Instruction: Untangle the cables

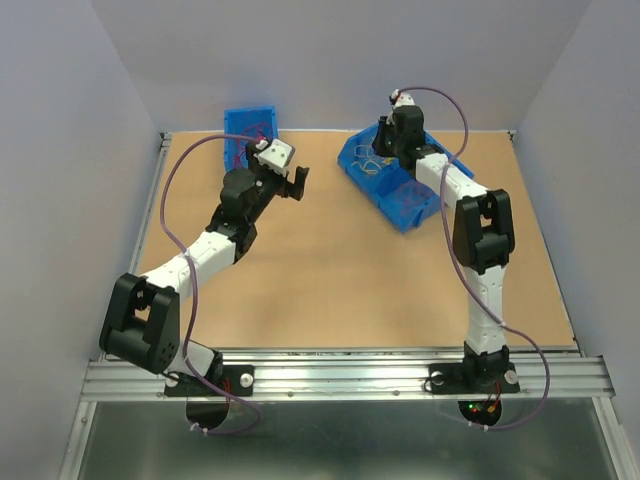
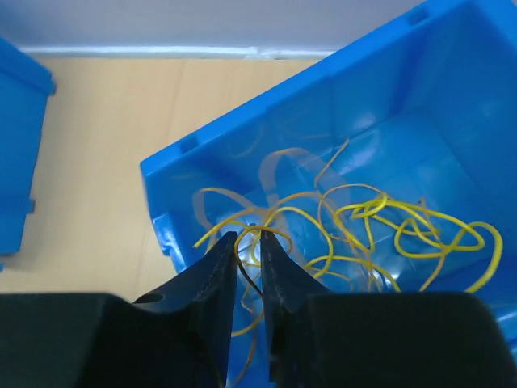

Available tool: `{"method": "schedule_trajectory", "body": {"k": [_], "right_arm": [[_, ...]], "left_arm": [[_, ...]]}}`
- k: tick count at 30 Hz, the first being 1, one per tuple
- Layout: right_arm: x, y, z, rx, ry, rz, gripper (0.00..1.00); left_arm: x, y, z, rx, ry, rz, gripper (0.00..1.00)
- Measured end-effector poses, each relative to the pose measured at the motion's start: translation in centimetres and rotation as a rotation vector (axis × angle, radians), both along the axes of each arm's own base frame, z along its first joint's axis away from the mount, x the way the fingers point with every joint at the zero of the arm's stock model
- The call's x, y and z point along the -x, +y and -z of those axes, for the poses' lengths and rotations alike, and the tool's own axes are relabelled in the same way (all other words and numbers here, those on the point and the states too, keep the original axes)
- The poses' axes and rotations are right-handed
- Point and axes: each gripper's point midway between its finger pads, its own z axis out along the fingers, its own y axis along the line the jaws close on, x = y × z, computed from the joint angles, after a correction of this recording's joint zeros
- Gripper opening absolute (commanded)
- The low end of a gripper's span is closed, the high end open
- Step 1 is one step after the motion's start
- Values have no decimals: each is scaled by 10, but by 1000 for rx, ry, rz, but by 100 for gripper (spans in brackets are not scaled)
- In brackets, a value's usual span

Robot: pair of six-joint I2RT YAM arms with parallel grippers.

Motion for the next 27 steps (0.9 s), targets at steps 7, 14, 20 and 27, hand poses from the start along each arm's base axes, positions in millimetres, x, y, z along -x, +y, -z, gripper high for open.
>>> {"method": "schedule_trajectory", "body": {"k": [7, 14, 20, 27], "right_arm": [[-8, -28, -8, 99, 11, 153, 56], [-4, -43, -10, 154, 32, 215, 75], [42, -50, -31, 165, 24, 189, 89], [148, -74, -91, 93, -156, 175, 95]], "left_arm": [[0, -1, -1, -1, -3, 6, 99], [1, -1, 0, -2, -3, 9, 99], [0, 17, -1, 13, -16, -89, 99], [22, 59, -18, 93, -63, -253, 99]]}}
